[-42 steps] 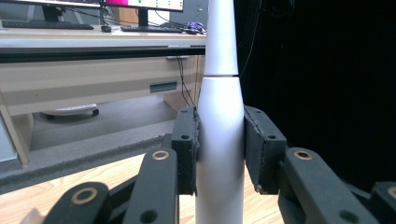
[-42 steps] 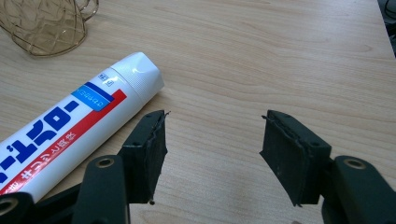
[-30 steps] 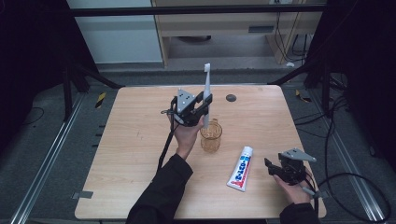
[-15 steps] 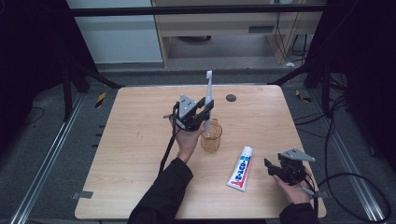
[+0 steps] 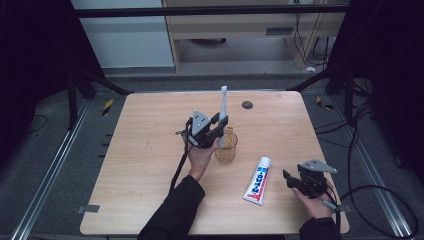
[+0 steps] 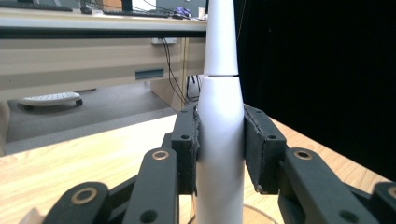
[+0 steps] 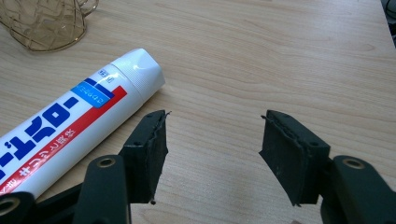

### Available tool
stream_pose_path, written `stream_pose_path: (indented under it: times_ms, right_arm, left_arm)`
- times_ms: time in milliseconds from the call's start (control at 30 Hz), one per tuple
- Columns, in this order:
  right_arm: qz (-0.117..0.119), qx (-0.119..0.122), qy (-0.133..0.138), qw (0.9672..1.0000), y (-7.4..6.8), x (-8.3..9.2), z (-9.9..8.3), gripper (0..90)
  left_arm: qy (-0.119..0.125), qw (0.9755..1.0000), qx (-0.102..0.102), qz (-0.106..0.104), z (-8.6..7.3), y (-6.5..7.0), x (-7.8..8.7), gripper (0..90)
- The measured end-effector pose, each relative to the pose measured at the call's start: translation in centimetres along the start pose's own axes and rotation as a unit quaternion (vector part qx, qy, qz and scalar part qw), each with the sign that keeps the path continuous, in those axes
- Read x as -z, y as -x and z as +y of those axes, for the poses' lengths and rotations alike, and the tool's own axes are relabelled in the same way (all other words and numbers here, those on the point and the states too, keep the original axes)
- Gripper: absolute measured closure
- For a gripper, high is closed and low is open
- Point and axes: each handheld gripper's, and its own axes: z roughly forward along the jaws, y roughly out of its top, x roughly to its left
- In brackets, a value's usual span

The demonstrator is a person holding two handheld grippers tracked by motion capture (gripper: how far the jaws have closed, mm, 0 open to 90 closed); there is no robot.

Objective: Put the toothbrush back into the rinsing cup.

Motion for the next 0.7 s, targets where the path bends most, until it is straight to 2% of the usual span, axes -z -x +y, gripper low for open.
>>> stream_pose_path:
  times_ms: [700]
  right_arm:
    - [-0.004, 0.002, -0.001, 1.0, 0.0, 0.0, 0.0, 40.1]
  left_arm:
    - [-0.032, 0.9993, -0.02, -0.006, -3.1, 0.8, 0.5, 66.8]
